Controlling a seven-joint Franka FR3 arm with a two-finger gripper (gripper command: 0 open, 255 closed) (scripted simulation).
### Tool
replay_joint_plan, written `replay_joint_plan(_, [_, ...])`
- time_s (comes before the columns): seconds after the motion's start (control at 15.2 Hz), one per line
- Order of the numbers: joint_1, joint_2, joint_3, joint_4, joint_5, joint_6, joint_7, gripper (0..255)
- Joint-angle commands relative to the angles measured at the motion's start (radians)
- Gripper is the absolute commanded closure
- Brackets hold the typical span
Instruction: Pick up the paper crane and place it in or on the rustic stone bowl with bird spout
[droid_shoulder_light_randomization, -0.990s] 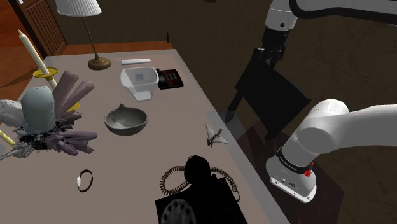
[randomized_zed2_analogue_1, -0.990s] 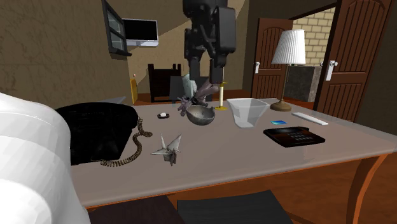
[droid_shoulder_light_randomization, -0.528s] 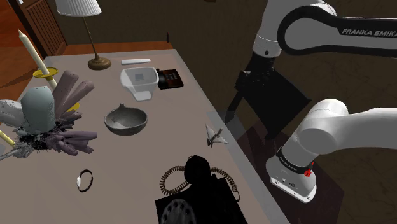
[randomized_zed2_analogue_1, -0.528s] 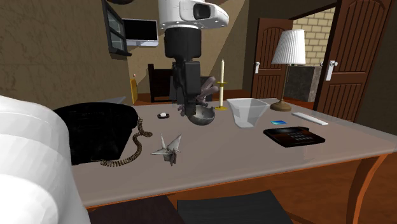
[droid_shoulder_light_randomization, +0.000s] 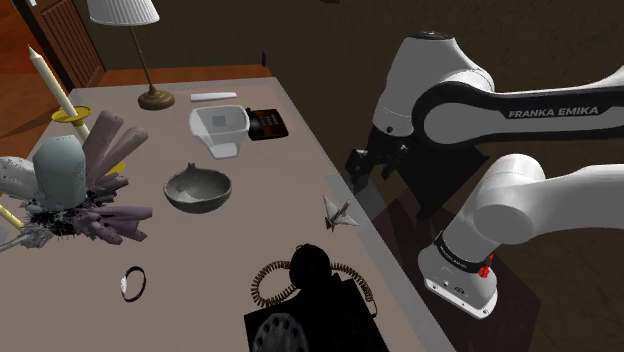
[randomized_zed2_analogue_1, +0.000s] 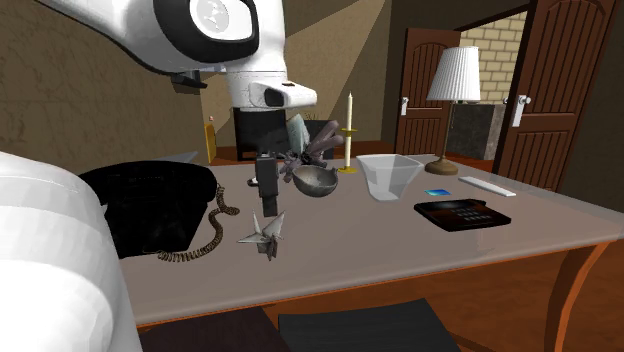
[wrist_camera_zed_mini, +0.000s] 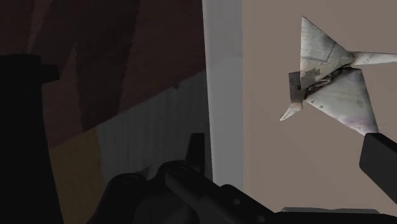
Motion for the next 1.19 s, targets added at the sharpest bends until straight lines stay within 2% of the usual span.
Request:
replay_joint_plan(0.0, [0.015,0.046,0.053,-0.022,0.047,0.087,0.054,0])
replay_joint_plan(0.4, [0.037,0.261,0.235,-0.035,0.17,0.37,0.217,0])
replay_joint_plan(0.86, [0.022,0.388,0.282,-0.062,0.192,0.525,0.214,0])
replay_joint_plan(1.12, [0.02,0.4,0.286,-0.064,0.193,0.539,0.214,0])
